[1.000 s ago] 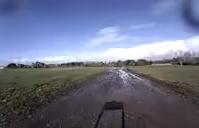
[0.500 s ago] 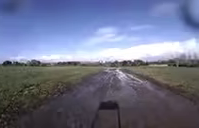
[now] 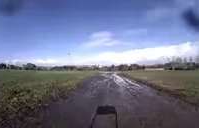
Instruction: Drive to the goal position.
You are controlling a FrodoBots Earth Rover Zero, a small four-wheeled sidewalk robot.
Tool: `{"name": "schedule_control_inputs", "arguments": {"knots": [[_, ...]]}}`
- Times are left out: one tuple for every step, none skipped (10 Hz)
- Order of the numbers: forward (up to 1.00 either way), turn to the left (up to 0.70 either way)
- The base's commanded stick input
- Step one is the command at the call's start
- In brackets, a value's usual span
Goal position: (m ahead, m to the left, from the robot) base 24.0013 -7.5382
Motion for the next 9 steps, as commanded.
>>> {"name": "schedule_control_inputs", "arguments": {"knots": [[0.7, 0.0], [0.7, 0.0], [0.7, 0.0], [0.7, 0.0], [0.7, 0.0], [0.7, 0.0], [0.7, 0.0], [0.7, 0.0], [0.7, 0.0]]}}
